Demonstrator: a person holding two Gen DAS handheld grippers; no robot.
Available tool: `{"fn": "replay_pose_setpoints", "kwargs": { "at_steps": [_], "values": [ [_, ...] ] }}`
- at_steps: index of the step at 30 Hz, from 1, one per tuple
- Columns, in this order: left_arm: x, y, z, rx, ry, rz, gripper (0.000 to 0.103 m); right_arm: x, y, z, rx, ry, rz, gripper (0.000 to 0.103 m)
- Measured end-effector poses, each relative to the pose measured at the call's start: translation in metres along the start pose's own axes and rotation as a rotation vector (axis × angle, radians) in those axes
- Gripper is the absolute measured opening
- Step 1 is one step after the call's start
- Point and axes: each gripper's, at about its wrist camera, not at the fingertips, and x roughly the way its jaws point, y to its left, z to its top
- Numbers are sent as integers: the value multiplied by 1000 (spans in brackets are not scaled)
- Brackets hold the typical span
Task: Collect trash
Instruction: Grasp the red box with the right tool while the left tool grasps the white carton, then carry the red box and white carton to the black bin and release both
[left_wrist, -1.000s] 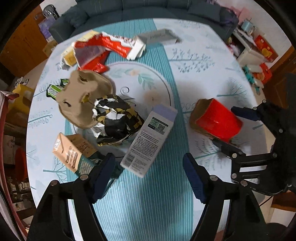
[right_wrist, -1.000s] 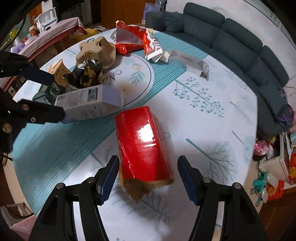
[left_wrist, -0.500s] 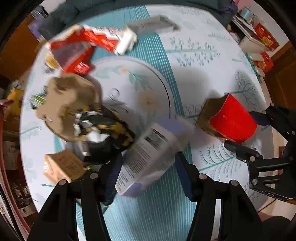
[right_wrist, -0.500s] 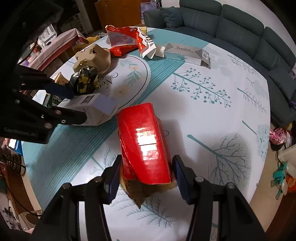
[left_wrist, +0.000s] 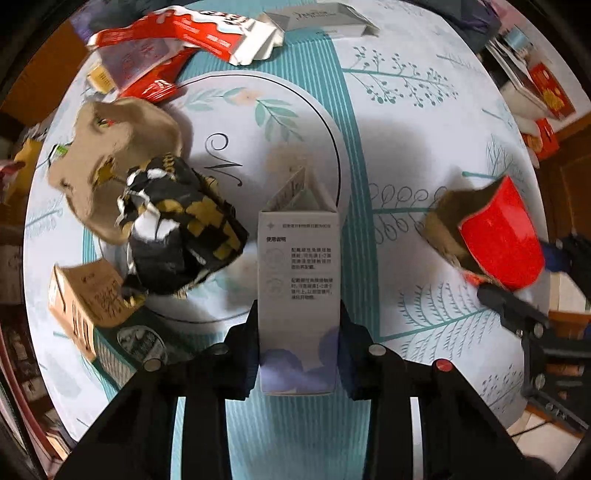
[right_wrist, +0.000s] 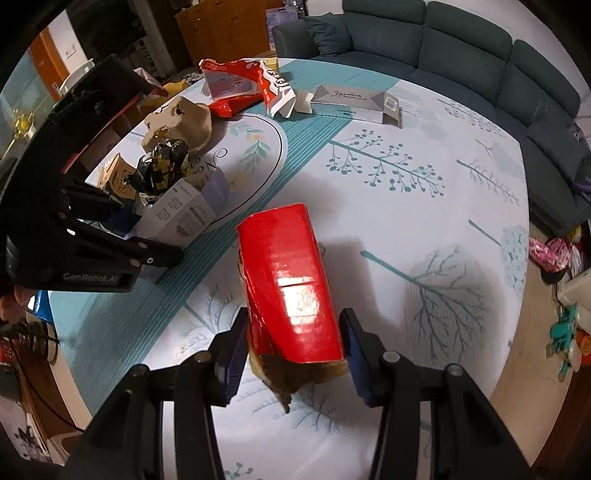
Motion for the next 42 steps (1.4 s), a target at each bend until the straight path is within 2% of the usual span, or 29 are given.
{"fn": "replay_pose_setpoints", "kwargs": {
  "at_steps": [7,14,18,25,30,33,38,42],
  "values": [
    [-30,-9,-39,-29,-59,-41,33,-20,3,-15,107,-22,40,46],
    [-78,-18,-97,14,-148,-67,33,-52,20,-38,219,-57,73,46],
    [-103,-12,-136,37,-201,-104,33,-72,47,-58,258,-78,60,46],
    [-128,30,-218,83,-273,-139,33,-102,123,-105,366,-117,34,46],
    [-126,59,-274,108,-304,-151,33,-106,179,-145,464,-130,17,46],
    [-116,71,-302,109,-295,-145,33,-99,203,-166,518,-121,23,46],
    [-93,80,-342,96,-245,-163,33,-74,232,-200,590,-26,29,46],
    [-61,83,-359,73,-201,-175,33,-52,242,-220,621,35,26,46]
  ]
}}
